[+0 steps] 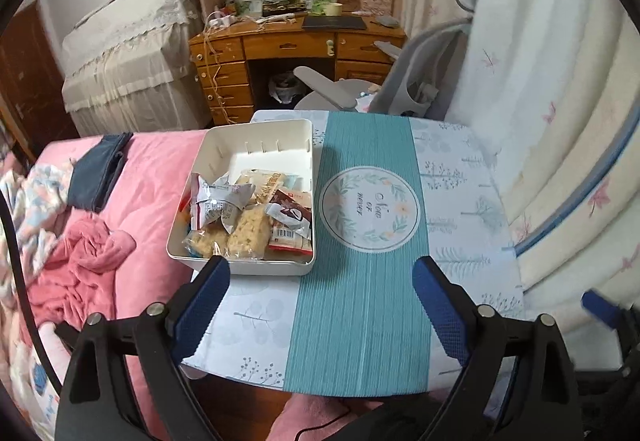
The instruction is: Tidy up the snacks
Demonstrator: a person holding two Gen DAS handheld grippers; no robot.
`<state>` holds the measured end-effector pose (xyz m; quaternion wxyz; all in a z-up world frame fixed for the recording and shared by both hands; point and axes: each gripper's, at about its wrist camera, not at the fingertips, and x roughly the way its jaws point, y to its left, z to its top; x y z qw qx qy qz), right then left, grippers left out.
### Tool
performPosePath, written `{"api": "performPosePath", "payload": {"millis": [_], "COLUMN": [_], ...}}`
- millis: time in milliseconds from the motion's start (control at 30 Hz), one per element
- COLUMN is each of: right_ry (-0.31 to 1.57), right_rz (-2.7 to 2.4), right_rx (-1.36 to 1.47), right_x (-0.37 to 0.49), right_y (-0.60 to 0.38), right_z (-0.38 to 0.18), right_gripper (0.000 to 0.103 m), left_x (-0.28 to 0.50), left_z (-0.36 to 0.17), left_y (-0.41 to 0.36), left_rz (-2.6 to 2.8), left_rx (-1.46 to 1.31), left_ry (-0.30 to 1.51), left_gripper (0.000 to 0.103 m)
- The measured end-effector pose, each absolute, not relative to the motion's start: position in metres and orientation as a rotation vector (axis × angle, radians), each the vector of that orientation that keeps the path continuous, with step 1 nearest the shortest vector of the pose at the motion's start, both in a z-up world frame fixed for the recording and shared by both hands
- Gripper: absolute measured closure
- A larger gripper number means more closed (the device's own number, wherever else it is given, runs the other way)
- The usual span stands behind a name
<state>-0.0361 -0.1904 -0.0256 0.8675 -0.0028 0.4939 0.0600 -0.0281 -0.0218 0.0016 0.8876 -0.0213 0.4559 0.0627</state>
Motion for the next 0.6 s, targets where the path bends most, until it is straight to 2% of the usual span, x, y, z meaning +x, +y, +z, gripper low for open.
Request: {"api": "performPosePath", "payload": {"millis": [133,267,600], "right_ry": [1.012,1.002,1.001], "right_rz": [0.12,0.134,0.127], "right_rx": [0.016,0.009,-0.002], "right_x": [-0.039,-0.046,-0.057], "right_y": [-0.197,-0.196,-0.206], "right_z": [-0.023,-0.025,-0.029], "right_gripper": [0.0,0.0,0.0], "left_x": [-0.036,-0.043,-0.058], "left_z": [0.003,0.006,0.001], "left_y": [-0.033,-0.037,-0.048], "left_rz": [0.115,0.131,0.145], "left_rx": [-0.027,-0.034,-0.052], "left_ry": [0.93,0.896,0.879], "left_gripper": [0.01,0.001,0.001]}}
